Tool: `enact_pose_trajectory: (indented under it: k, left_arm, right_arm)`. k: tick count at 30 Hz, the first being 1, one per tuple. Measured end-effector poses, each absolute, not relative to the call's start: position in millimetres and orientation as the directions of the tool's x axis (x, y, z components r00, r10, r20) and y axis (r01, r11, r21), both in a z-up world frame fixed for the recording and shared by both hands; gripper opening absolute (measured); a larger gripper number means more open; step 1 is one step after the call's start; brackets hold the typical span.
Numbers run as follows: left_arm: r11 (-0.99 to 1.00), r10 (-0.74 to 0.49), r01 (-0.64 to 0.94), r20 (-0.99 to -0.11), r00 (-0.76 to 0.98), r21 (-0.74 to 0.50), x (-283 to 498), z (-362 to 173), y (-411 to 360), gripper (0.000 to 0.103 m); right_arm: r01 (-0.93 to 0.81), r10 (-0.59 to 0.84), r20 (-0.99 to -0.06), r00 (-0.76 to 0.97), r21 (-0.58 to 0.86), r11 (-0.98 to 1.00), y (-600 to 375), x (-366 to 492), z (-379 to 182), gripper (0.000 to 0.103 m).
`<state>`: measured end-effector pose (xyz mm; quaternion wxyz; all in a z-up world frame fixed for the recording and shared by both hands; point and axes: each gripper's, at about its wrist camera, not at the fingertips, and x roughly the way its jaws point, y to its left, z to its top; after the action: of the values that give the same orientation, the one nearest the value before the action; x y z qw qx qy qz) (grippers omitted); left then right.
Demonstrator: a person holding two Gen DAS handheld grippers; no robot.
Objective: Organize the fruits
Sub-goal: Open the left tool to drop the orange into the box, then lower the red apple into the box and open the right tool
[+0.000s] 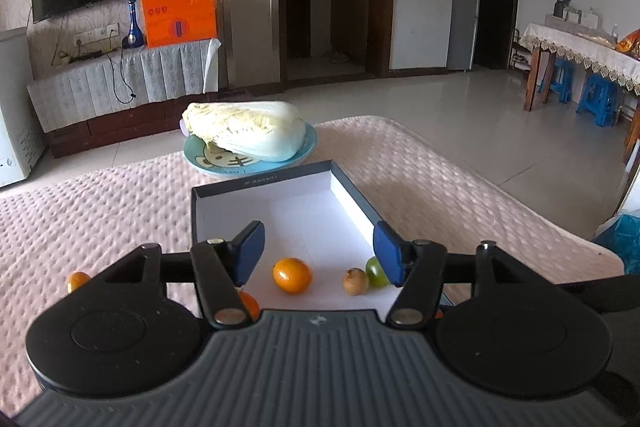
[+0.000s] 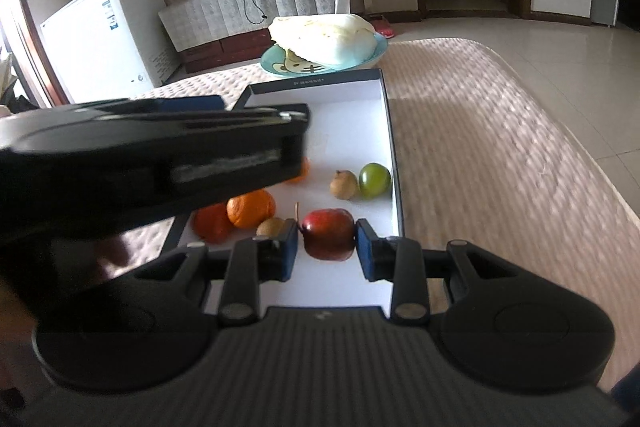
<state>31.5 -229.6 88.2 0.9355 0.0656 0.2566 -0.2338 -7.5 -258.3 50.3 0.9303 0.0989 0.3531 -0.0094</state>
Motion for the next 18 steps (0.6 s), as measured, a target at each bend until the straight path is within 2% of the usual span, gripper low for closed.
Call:
enact_pose_trajectory:
  k: [18]
  left_arm:
    - [0.903,-0.387,0.429,-0.467,0.795,-0.018,-47,119,-139,0.066]
  right_arm:
    - [0.132,0.020,-0.664,0.747,0.178,0.975,-246,16,41,0.034]
